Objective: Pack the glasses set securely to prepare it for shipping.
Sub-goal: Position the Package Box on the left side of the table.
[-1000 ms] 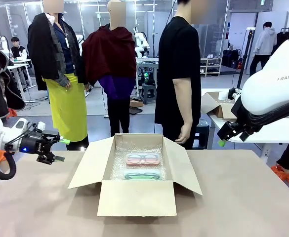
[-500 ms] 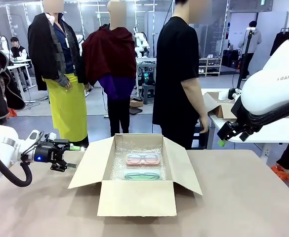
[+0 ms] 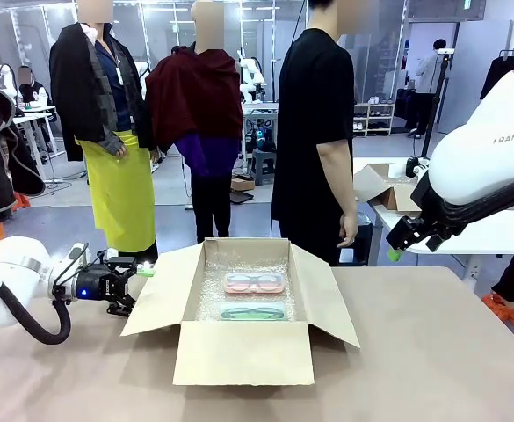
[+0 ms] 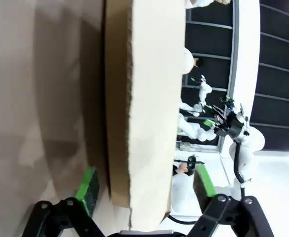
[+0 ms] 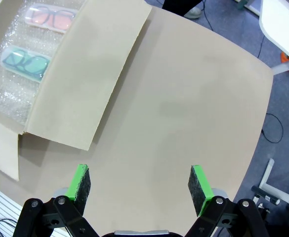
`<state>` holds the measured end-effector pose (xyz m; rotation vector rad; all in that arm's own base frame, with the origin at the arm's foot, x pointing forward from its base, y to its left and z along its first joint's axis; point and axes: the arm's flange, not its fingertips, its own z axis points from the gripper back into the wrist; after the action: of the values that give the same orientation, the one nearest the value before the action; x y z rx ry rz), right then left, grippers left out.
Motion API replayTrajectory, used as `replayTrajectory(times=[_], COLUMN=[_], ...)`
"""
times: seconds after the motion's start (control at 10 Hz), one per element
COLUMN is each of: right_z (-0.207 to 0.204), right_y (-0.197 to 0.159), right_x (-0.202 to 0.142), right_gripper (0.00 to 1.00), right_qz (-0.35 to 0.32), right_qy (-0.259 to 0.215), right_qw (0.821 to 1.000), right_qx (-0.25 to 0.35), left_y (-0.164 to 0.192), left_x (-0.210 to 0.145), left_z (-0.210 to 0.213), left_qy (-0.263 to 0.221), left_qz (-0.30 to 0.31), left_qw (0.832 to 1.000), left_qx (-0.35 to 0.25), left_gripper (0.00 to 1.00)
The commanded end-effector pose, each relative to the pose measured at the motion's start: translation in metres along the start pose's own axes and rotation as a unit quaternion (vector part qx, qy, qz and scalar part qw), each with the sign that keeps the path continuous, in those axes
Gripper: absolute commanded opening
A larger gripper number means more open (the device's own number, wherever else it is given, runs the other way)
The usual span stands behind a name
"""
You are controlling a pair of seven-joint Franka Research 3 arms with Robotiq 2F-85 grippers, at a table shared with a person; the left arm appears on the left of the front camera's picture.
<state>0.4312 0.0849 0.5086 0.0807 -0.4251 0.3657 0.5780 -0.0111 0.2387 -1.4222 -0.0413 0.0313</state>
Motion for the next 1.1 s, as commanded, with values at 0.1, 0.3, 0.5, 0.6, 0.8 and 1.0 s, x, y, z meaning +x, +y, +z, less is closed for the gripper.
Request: replayTrajectory(times=[0.1,0.3,0.5,0.6,0.8,1.0], right_z=[0.001,0.001,0.001,0.001,0.001,0.001], right_y=[-0.002,-0.002,-0.002,-0.002,-0.002,-0.002], right_x=[0.001,0.001,0.001,0.001,0.001,0.001], right_gripper=[1.00,1.00,1.00,1.00,1.00,1.00], right_qz=[0.011,0.011,0.011,0.011,0.011,0.011], right_qy=[-0.004,-0.004,-0.004,-0.004,-0.004,-0.004], right_qw=[1.000,1.000,1.000,1.000,1.000,1.000], right_qx=[0.001,0.001,0.001,0.001,0.001,0.001], left_y=[-0.010,-0.011,-0.012,-0.011,-0.008,-0.009], left_x=[-0.002,-0.005,-0.006,-0.005,-0.003,-0.005], left_z=[0.001,0.005,0.006,0.007,0.009,0.005], left_qy=[0.027,0.023,0.022,0.020,0.025,0.022], left_qz=[-0.009,-0.018,-0.028,-0.028,-0.045,-0.017], left_qw=[0.999,0.998,0.998,0.998,0.997,0.999], left_qx=[-0.046,-0.050,-0.059,-0.059,-0.062,-0.043], left_gripper=[0.28,0.00,0.05,0.00,0.00,0.00])
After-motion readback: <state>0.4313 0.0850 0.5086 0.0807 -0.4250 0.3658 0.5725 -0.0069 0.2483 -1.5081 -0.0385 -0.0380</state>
